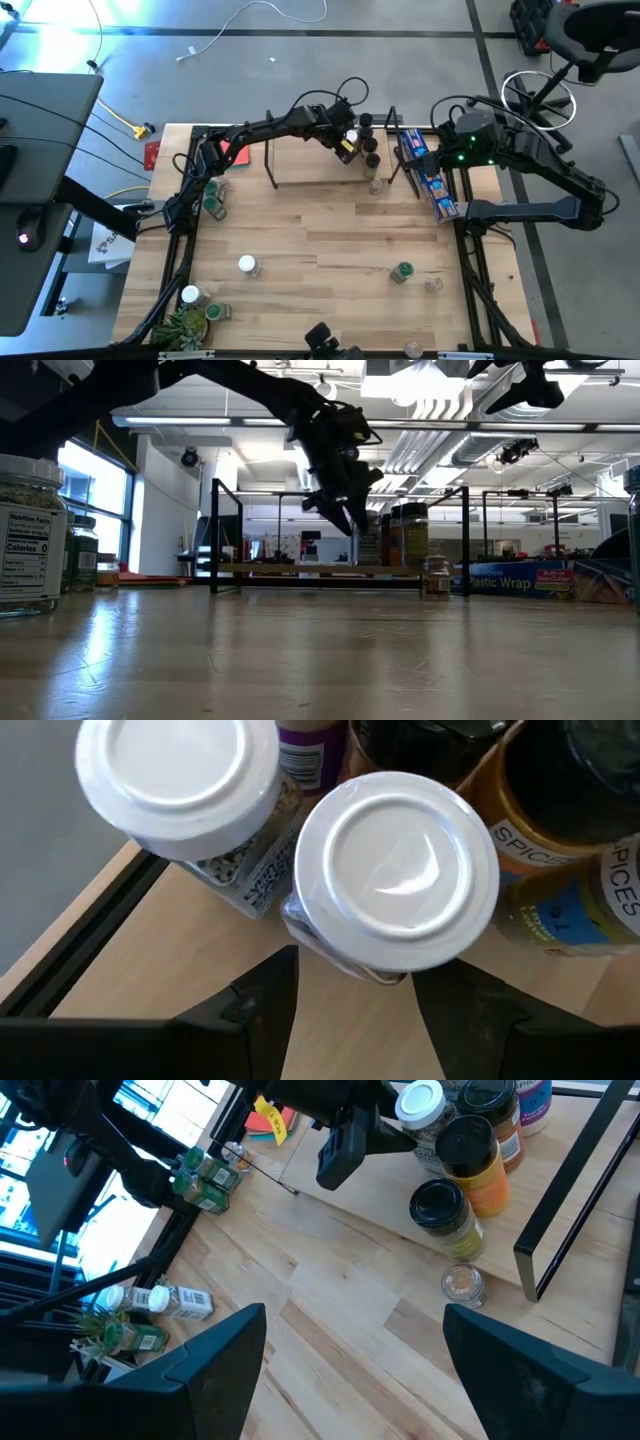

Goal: Shelf spices
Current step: Put the top right white seasoning bottle on the shelf aligned with the other white seasoning bottle

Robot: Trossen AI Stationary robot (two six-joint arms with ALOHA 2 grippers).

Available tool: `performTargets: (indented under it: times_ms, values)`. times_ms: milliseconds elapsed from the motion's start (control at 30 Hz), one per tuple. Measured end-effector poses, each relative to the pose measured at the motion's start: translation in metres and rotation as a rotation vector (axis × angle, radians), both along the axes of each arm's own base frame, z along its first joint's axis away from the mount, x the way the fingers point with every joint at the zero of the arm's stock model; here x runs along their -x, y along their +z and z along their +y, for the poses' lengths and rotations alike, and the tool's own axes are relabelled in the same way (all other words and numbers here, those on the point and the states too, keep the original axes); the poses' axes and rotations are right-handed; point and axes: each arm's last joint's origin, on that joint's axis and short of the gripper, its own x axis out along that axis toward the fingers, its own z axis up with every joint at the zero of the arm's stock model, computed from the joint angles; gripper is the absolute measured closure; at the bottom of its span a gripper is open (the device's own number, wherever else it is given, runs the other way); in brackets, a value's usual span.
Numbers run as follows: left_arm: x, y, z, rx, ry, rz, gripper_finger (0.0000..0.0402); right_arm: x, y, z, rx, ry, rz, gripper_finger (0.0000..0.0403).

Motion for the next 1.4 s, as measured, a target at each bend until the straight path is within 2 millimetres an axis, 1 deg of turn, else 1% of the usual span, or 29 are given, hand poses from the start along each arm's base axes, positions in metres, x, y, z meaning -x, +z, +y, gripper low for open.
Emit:
performTargets:
  times_ms: [267,433,567,700,800,933,1100,1267,1400]
  values:
    - [0.001,0.000,0.001,0.009,0.020,-0.004,0.0213,0.000,0.000,0.000,0.000,0.000,0.000,0.0102]
    - [0.004,0.003,-0.006,0.049,-0.016,0.025,0.0213,0.000,0.000,0.001,-0.011,0.021,-0.005,0.0102]
    - [0.006,0.016,-0.020,0.019,-0.124,0.050,0.0213,0.000,-0.001,0.001,-0.010,0.030,0.003,0.0102]
    - [0.009,0.040,-0.033,-0.070,-0.245,0.029,0.0215,0.001,-0.001,0.001,-0.002,0.039,0.012,0.0102]
    - [0.010,0.054,-0.037,-0.144,-0.323,0.002,0.0227,0.001,-0.001,0.001,0.004,0.043,0.014,0.0102]
    - [0.007,0.060,-0.034,-0.182,-0.390,-0.053,0.0256,0.001,-0.001,0.001,0.012,0.038,0.017,0.0102]
    - [0.003,0.051,-0.020,-0.239,-0.436,-0.053,0.0292,0.001,-0.001,0.001,0.021,0.037,0.021,0.0102]
    - [0.003,0.051,-0.014,-0.317,-0.506,-0.033,0.0299,0.001,-0.001,0.001,0.016,0.029,0.020,0.0102]
    - [0.003,0.049,-0.014,-0.352,-0.569,-0.008,0.0289,0.001,-0.001,0.001,0.015,0.027,0.019,0.0102]
